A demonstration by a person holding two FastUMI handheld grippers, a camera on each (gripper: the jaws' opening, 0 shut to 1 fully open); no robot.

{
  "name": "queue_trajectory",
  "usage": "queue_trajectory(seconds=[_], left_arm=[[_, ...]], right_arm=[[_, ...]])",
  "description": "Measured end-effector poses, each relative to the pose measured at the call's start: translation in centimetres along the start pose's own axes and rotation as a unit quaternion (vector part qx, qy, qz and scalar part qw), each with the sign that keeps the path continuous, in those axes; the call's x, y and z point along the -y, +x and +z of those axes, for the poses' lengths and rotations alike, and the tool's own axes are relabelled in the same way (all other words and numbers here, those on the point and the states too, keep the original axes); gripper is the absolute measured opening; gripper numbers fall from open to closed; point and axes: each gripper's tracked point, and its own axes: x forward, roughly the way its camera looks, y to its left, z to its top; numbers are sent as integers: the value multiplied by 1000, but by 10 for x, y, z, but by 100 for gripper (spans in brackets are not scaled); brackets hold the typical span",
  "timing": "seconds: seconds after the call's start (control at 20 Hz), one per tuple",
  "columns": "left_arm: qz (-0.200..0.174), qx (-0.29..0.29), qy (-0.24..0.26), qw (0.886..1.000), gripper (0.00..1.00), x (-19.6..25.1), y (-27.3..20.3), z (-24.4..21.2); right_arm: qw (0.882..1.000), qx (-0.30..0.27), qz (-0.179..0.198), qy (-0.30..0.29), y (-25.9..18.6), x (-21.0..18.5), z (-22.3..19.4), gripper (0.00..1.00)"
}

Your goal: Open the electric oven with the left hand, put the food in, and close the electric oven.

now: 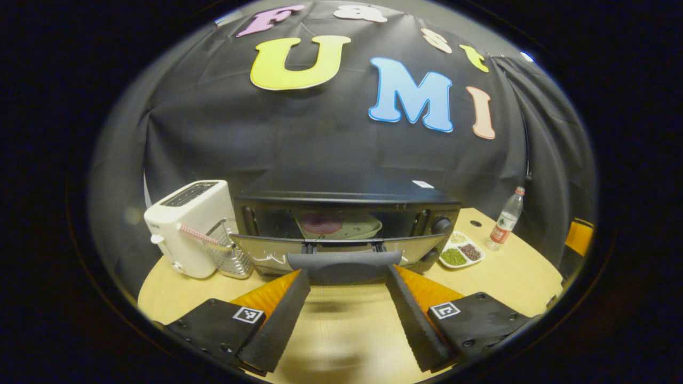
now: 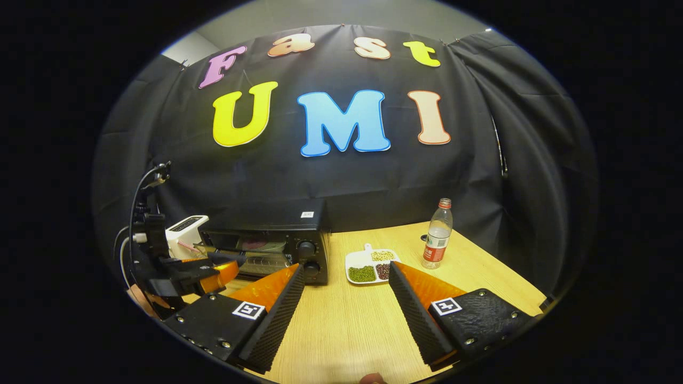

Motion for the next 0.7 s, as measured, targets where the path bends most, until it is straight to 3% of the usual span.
queue_trajectory(seconds=[0.2, 0.25, 0.3, 0.65, 0.7], left_arm=[[-3, 49, 14, 999, 97, 9, -8, 41], [-5, 59, 15, 998, 91, 14, -15, 50], [-7, 72, 15, 997, 100, 20, -25, 60], [11, 152, 29, 988, 92, 71, -132, 114], [16, 158, 30, 987, 96, 79, -150, 117]], right_arm=[[1000, 14, 4, 0, -6, 3, 8, 98], [1000, 21, 5, 1, -8, 5, 13, 98], [1000, 28, 7, 1, -10, 6, 18, 98], [996, 84, 27, -13, -53, 39, 60, 98], [995, 89, 30, -14, -61, 45, 65, 98]])
